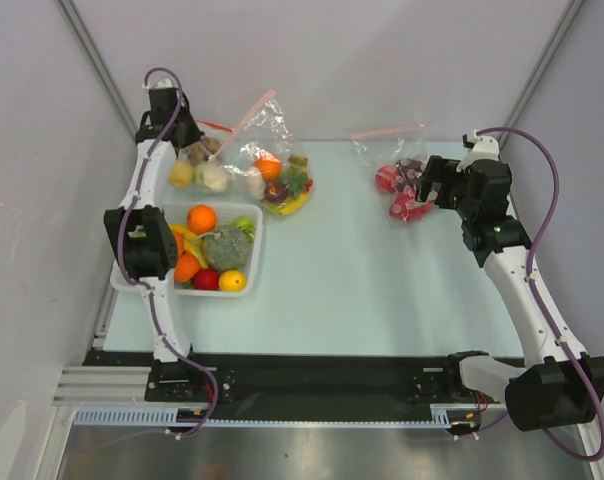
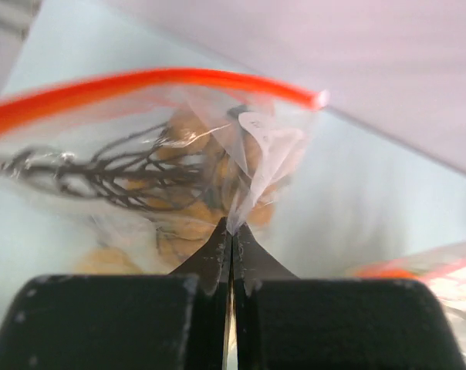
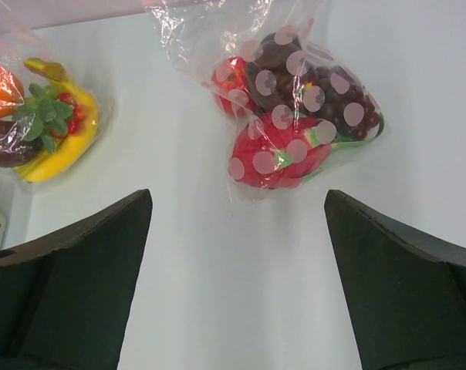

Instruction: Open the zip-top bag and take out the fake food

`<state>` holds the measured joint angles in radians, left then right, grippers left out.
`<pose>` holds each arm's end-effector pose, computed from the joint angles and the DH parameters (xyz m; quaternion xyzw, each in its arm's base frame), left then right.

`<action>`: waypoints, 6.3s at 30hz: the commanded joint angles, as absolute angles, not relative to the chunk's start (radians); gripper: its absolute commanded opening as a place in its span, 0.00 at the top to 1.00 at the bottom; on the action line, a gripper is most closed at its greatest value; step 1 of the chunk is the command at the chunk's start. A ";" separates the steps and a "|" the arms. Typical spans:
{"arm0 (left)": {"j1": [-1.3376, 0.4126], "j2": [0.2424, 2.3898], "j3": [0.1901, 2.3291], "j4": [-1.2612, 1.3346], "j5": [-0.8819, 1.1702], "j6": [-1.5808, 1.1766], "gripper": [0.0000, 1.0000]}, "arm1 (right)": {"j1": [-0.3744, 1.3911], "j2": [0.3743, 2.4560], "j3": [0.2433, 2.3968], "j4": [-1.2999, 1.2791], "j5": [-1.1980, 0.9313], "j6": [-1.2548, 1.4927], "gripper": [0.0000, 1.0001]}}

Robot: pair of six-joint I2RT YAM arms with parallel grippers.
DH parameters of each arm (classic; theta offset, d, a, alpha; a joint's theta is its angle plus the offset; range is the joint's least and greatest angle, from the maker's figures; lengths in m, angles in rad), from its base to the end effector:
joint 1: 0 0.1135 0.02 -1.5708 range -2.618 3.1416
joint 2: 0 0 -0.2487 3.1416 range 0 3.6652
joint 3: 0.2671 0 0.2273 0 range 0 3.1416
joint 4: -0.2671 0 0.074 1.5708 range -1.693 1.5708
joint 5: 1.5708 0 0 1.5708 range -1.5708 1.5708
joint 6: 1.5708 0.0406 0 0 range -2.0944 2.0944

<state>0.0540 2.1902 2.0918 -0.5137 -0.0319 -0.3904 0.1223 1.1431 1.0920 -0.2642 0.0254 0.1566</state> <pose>0.4815 0.0273 0.2883 -0.2027 0.8638 -0.0633 0.4570 0.2461 0.0292 0.3530 0.0213 0.8090 0.0715 0.5830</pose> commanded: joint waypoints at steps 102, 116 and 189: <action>-0.882 1.447 0.744 0.012 -0.025 -0.653 0.57 | 0.302 1.591 0.459 0.922 -0.519 0.769 0.17; -0.890 1.372 0.768 0.008 -0.015 -0.580 0.21 | 0.301 1.528 0.459 0.973 -0.604 0.690 0.79; -0.652 1.612 1.227 0.339 1.021 -0.400 0.02 | 0.348 1.038 0.790 -0.032 -1.031 0.112 1.00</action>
<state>-0.6575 1.6001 1.1904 0.1860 0.9054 -0.3252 0.3435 1.0351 0.7429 -0.0128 -0.9970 0.1455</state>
